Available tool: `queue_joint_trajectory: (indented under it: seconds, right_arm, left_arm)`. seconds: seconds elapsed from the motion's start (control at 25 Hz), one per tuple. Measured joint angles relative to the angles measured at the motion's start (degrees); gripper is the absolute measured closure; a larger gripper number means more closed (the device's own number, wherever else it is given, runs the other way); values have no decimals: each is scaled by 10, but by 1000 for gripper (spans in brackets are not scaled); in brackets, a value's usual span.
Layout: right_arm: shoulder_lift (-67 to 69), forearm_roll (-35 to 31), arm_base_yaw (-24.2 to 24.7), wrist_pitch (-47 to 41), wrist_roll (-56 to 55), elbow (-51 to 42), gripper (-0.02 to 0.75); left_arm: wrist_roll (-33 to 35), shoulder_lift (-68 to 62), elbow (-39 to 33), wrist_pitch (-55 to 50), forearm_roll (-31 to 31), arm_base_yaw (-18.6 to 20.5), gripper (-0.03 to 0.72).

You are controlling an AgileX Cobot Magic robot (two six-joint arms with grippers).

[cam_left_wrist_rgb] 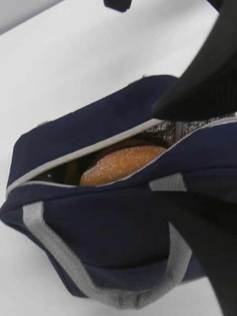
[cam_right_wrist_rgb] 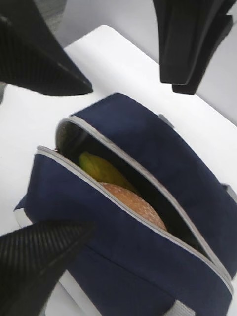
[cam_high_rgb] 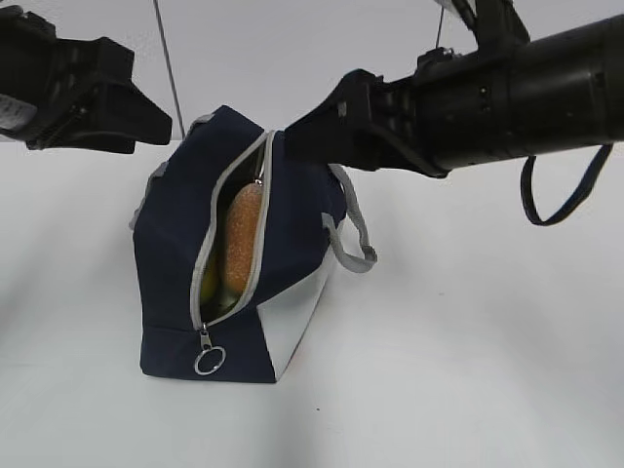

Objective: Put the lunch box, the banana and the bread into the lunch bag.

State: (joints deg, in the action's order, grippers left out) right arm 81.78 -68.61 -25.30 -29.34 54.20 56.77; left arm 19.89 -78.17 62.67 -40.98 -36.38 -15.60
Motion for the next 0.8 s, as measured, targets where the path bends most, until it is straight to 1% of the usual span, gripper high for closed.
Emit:
queue_joint_trajectory:
  seconds: [0.12,0.24,0.36,0.52,0.64,0.8]
  right_arm:
    - [33,-1,0,11,-35,20,169]
    - [73,1,4,12,-65,45,169]
    - [108,26,18,5,-109,75,169]
    - [145,85,65,-43,-198,117,169]
    - [166,119,95,-77,-236,136,169]
    - [201,128,103,-133,-246,156,169]
  left_arm:
    - [-31,-32,30,-8,35,0,349]
    - [-45,-62,57,-22,49,0,349]
    - [-57,-91,86,-38,60,0,347]
    - [-62,-132,129,-60,63,0,321]
    - [-69,-159,154,-71,70,0,309]
    - [-72,-182,167,-74,75,0,306]
